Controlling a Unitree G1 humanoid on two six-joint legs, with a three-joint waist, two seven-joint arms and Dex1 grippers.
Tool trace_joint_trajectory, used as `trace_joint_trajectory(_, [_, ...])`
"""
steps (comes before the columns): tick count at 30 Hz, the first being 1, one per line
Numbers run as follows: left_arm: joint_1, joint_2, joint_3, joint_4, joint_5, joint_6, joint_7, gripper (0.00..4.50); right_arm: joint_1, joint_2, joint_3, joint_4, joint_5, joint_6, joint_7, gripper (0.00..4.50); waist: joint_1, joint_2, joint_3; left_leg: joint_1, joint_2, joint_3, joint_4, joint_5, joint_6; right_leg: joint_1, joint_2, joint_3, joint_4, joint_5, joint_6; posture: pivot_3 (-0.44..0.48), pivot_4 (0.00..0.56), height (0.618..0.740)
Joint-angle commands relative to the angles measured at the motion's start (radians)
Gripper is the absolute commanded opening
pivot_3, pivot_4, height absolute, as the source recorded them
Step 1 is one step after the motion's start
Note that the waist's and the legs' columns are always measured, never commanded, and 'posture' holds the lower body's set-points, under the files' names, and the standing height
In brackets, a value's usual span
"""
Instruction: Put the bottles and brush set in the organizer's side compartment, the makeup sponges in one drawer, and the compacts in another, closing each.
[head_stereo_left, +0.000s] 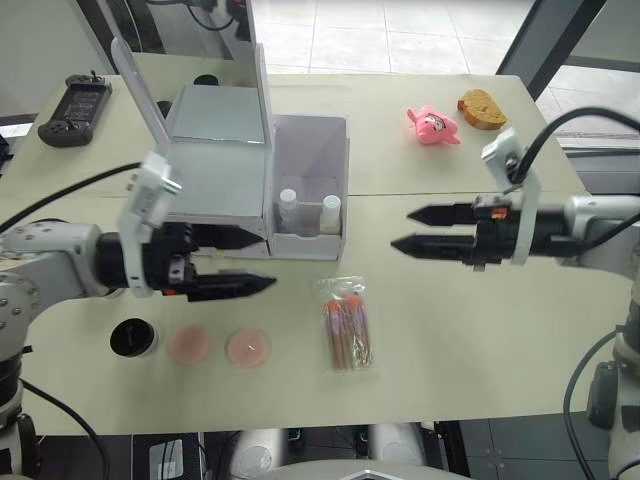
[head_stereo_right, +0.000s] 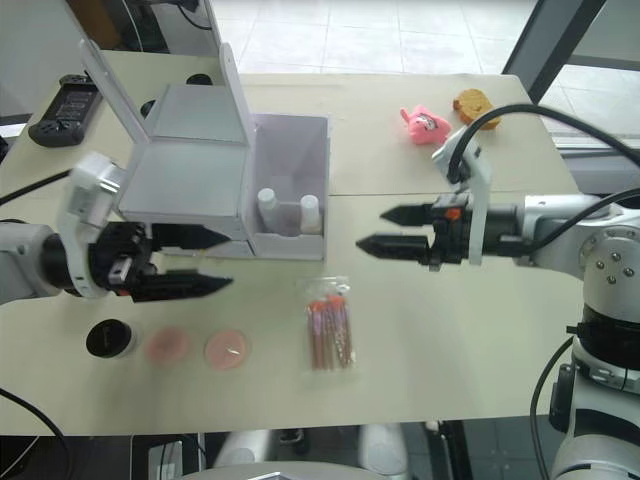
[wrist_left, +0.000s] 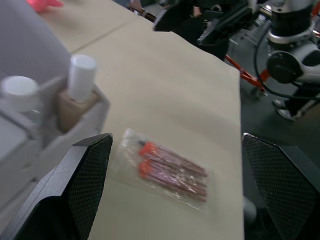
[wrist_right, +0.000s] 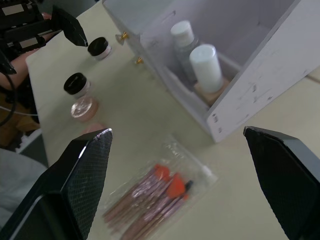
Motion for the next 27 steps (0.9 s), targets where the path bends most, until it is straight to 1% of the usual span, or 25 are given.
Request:
trace_joint_trajectory(1, [-0.041, -0.070, -0.145, -0.101, 0.031, 0.014, 0.070, 3.62, 0.045, 0.038, -0.016, -0.028, 0.050, 0.107, -0.079, 4.50, 0.004, 0.000, 0.000, 0.001, 0.000, 0.000, 0.000, 0.000, 0.000, 0.001, 0.000, 0.001, 0.000, 0.000, 0.000, 0.000, 0.150, 0.737])
trace_joint_trajectory(3, [-0.036, -0.119, -0.230, -0.131, 0.102, -0.003, 0.105, 3.05, 0.087, 0.077, -0.016, -0.017, 0.023, 0.116, -0.147, 4.50, 0.010, 0.000, 0.000, 0.003, -0.001, 0.000, 0.000, 0.000, 0.001, 0.006, 0.000, 0.000, -0.001, 0.000, 0.000, 0.000, 0.150, 0.737])
trace_joint_trajectory(5, [-0.032, -0.170, -0.287, -0.136, 0.134, -0.009, 0.130, 2.37, 0.132, 0.103, -0.011, 0.010, 0.013, 0.120, -0.204, 4.50, 0.017, 0.000, 0.000, 0.004, -0.002, 0.000, 0.000, 0.000, 0.001, 0.007, 0.001, 0.000, -0.001, 0.000, 0.000, 0.000, 0.150, 0.737])
trace_joint_trajectory(6, [-0.031, -0.187, -0.309, -0.131, 0.146, -0.011, 0.127, 2.12, 0.159, 0.106, -0.006, 0.025, 0.031, 0.120, -0.225, 4.50, 0.021, 0.000, 0.000, 0.004, -0.002, 0.000, 0.001, 0.000, 0.001, 0.007, 0.001, 0.000, -0.001, 0.000, 0.000, 0.000, 0.150, 0.737])
trace_joint_trajectory(8, [-0.022, -0.205, -0.342, -0.118, 0.195, -0.033, 0.116, 1.46, 0.207, 0.109, 0.007, 0.036, 0.059, 0.120, -0.264, 4.50, 0.025, 0.000, 0.000, 0.003, -0.002, 0.000, 0.002, 0.000, 0.001, 0.006, 0.001, 0.000, -0.001, 0.000, 0.000, 0.000, 0.150, 0.737])
trace_joint_trajectory(11, [-0.016, -0.249, -0.355, -0.070, 0.226, -0.027, 0.160, 0.57, 0.250, 0.116, 0.011, 0.047, 0.110, 0.120, -0.310, 4.50, 0.024, 0.000, 0.000, 0.003, -0.002, 0.000, 0.002, 0.000, 0.002, 0.007, 0.001, 0.000, -0.002, 0.000, 0.000, 0.000, 0.150, 0.737])
trace_joint_trajectory(12, [-0.009, -0.250, -0.383, -0.063, 0.262, -0.026, 0.167, 0.23, 0.259, 0.116, 0.013, 0.052, 0.129, 0.120, -0.327, 4.50, 0.023, 0.000, 0.000, 0.003, -0.002, 0.000, 0.002, 0.000, 0.002, 0.007, 0.001, 0.000, -0.002, 0.000, 0.000, 0.000, 0.150, 0.737])
trace_joint_trajectory(13, [-0.002, -0.248, -0.416, -0.060, 0.302, -0.029, 0.168, 0.01, 0.267, 0.117, 0.015, 0.058, 0.150, 0.120, -0.348, 4.50, 0.023, 0.000, 0.000, 0.003, -0.002, 0.000, 0.002, 0.000, 0.002, 0.007, 0.001, 0.000, -0.002, 0.000, 0.000, 0.000, 0.150, 0.737])
trace_joint_trajectory(14, [0.007, -0.256, -0.439, -0.055, 0.325, -0.027, 0.174, 0.01, 0.273, 0.122, 0.016, 0.065, 0.164, 0.120, -0.370, 4.50, 0.022, 0.000, 0.000, 0.004, -0.002, 0.000, 0.002, 0.000, 0.002, 0.007, 0.001, 0.000, -0.002, 0.000, 0.000, 0.000, 0.150, 0.737])
trace_joint_trajectory(17, [0.026, -0.331, -0.469, -0.014, 0.342, -0.013, 0.207, 0.01, 0.283, 0.157, 0.009, 0.090, 0.184, 0.120, -0.432, 4.50, 0.022, 0.000, 0.000, 0.004, -0.002, 0.000, 0.001, 0.000, 0.002, 0.007, 0.002, 0.001, -0.002, 0.000, 0.000, 0.000, 0.150, 0.737])
trace_joint_trajectory(21, [0.021, -0.381, -0.535, 0.036, 0.410, -0.013, 0.214, 0.01, 0.296, 0.211, 0.011, 0.128, 0.199, 0.120, -0.499, 4.50, 0.024, 0.000, 0.000, 0.004, -0.002, -0.001, 0.002, -0.001, 0.003, 0.008, 0.001, 0.000, -0.003, 0.000, 0.000, 0.000, 0.150, 0.737])
trace_joint_trajectory(24, [0.001, -0.375, -0.588, 0.053, 0.477, -0.015, 0.207, 0.01, 0.298, 0.266, 0.029, 0.160, 0.250, 0.120, -0.537, 4.50, 0.022, -0.001, -0.001, 0.005, -0.001, -0.001, 0.002, -0.001, 0.003, 0.010, 0.002, 0.000, -0.003, 0.000, 0.000, 0.000, 0.150, 0.737])
trace_joint_trajectory(27, [-0.006, -0.357, -0.614, 0.057, 0.534, -0.010, 0.208, 0.01, 0.297, 0.307, 0.044, 0.181, 0.296, 0.120, -0.577, 4.50, 0.019, -0.001, -0.001, 0.006, -0.001, -0.001, 0.001, -0.001, 0.003, 0.010, 0.003, 0.001, -0.003, 0.000, 0.000, 0.000, 0.150, 0.737])
